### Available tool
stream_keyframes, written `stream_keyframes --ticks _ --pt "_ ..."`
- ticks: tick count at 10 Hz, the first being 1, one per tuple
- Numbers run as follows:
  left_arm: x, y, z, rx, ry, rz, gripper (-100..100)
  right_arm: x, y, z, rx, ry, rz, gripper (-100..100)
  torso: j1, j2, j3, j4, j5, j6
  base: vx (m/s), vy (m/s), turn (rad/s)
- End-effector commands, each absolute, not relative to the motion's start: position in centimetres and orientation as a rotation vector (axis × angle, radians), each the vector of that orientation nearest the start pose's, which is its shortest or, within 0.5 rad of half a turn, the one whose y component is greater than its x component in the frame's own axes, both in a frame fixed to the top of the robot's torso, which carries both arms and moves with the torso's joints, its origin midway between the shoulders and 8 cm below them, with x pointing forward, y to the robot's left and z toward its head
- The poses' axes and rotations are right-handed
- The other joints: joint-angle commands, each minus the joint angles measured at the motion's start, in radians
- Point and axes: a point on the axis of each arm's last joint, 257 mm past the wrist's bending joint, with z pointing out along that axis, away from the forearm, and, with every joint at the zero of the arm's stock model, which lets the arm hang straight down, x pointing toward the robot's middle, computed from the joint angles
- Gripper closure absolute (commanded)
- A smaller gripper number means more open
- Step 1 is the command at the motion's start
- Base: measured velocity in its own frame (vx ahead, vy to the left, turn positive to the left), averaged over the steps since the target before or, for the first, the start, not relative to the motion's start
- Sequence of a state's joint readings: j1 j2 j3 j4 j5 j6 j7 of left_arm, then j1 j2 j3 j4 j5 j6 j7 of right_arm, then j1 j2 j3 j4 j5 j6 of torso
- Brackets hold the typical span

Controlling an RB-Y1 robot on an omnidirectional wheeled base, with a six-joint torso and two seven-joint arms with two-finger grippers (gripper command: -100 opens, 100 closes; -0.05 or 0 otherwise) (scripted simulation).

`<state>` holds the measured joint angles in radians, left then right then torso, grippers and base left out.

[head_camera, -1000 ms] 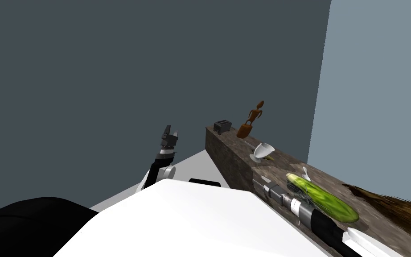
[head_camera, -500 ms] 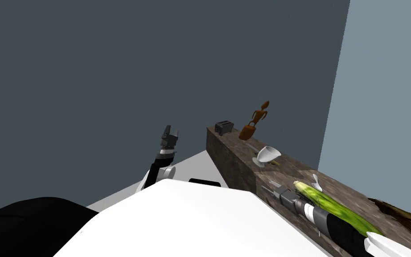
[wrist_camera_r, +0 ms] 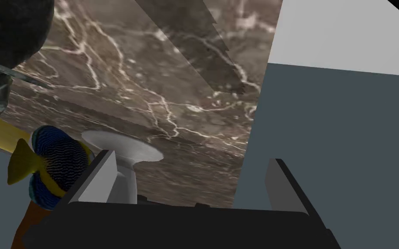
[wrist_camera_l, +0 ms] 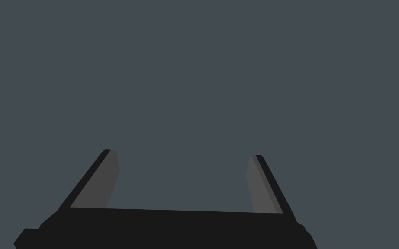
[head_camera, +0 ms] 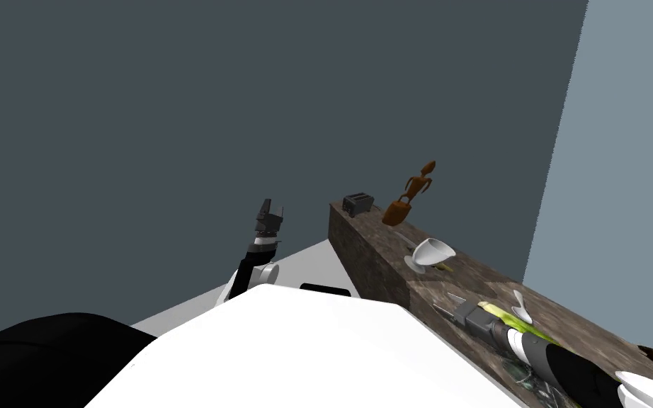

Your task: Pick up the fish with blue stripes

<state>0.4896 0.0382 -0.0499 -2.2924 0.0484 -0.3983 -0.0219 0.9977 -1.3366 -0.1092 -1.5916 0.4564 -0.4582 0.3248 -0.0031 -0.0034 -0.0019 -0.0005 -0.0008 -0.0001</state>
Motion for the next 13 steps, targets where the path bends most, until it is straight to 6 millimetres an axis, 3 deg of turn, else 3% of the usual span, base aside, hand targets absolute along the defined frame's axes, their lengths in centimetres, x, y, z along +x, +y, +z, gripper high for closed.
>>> stream_keyframes --ticks 1,4,7,9,10,11,13 --pt "36.1 26.4 1.3 -0.723 0.682 -1.350 0 19.3 -57.2 -32.1 -0.639 2.425 -0.080 -100 0.000 0.000 0.000 0.000 0.000 0.000 0.050 -0.056 0.113" --pt "36.1 26.4 1.3 -0.723 0.682 -1.350 0 18.8 -61.9 -30.7 -0.739 2.473 -0.215 -100 -0.003 -0.002 -0.001 0.000 -0.001 0.000 0.070 -0.081 0.111" --pt "36.1 26.4 1.3 -0.723 0.682 -1.350 0 19.3 -65.2 -29.1 -0.817 2.487 -0.322 -100 0.000 -0.002 -0.001 -0.001 0.000 0.000 0.079 -0.039 0.111" --pt "36.1 26.4 1.2 -0.723 0.682 -1.350 0 19.6 -65.1 -29.0 -0.823 2.483 -0.320 -100 0.006 -0.007 -0.004 -0.002 0.001 -0.001 0.111 0.041 0.096" --pt "36.1 26.4 1.3 -0.723 0.681 -1.350 0 19.7 -65.2 -28.9 -0.826 2.481 -0.323 0 0.006 -0.003 -0.002 -0.001 0.001 0.001 0.013 0.003 -0.003" --pt "36.1 26.4 1.3 -0.723 0.681 -1.350 0 18.9 -65.8 -29.3 -0.781 2.497 -0.336 -100 0.005 0.000 0.000 0.000 0.001 0.001 -0.036 -0.012 0.250" --pt "36.1 26.4 1.3 -0.723 0.681 -1.350 0 17.8 -66.8 -29.9 -0.713 2.520 -0.355 -100 0.004 0.007 0.004 0.002 0.000 0.000 -0.106 -0.015 0.302"
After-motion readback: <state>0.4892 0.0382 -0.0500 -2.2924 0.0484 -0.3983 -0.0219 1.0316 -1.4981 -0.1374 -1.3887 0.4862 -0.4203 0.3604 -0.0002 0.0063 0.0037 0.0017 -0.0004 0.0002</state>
